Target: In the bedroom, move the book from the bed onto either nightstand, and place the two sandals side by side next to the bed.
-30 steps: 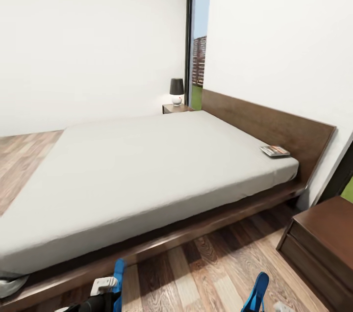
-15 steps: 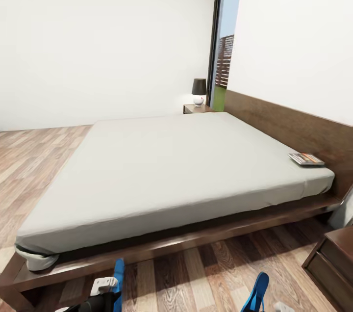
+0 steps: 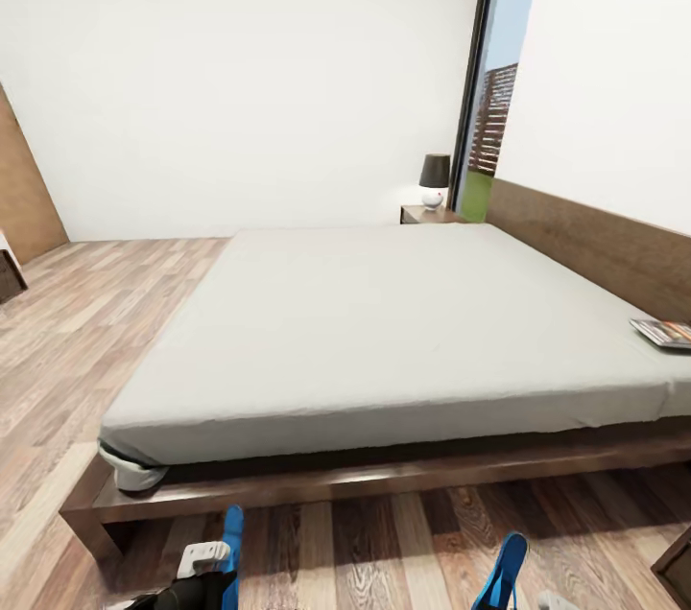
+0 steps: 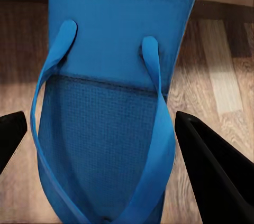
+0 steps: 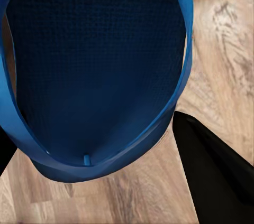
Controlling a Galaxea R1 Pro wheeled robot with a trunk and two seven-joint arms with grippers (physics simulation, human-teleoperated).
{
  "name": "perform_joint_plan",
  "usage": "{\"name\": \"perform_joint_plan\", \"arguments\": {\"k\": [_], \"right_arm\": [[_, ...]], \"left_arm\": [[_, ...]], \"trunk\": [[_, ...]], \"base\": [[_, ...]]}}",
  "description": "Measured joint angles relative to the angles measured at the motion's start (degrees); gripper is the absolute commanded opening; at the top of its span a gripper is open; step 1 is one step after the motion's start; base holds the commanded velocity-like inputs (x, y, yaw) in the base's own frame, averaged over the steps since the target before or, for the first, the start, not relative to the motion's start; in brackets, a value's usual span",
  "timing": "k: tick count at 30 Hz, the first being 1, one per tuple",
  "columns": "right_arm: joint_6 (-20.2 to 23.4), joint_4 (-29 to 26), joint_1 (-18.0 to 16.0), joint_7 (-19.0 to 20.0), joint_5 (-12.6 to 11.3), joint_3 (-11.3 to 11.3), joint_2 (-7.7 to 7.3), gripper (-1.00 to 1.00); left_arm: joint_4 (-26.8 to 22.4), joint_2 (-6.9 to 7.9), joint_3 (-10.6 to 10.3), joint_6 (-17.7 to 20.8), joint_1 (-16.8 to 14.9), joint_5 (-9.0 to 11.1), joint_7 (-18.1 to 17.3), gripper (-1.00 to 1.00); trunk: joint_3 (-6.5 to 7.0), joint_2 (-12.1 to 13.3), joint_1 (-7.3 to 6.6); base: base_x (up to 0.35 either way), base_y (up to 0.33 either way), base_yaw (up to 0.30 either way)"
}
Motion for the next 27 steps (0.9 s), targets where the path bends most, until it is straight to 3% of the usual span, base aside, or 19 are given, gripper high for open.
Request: {"name": "perform_joint_plan", "arguments": {"k": [15, 27], "right_arm": [[0.0, 0.0, 0.0, 0.0, 0.0, 0.0, 0.00, -1.00], [0.0, 0.0, 0.0, 0.1, -0.1, 0.0, -0.01, -1.00]], "left_arm": [[0.0, 0.00, 0.0, 0.0, 0.0, 0.0, 0.0, -1.00], [0.0, -0.01, 0.1, 0.0, 0.0, 0.1, 0.0, -1.00]], "trunk": [[0.00, 0.0, 0.00], [0.00, 0.0, 0.00]], "base": [[0.000, 0.000, 0.289], [0.000, 0.000, 0.022]]}}
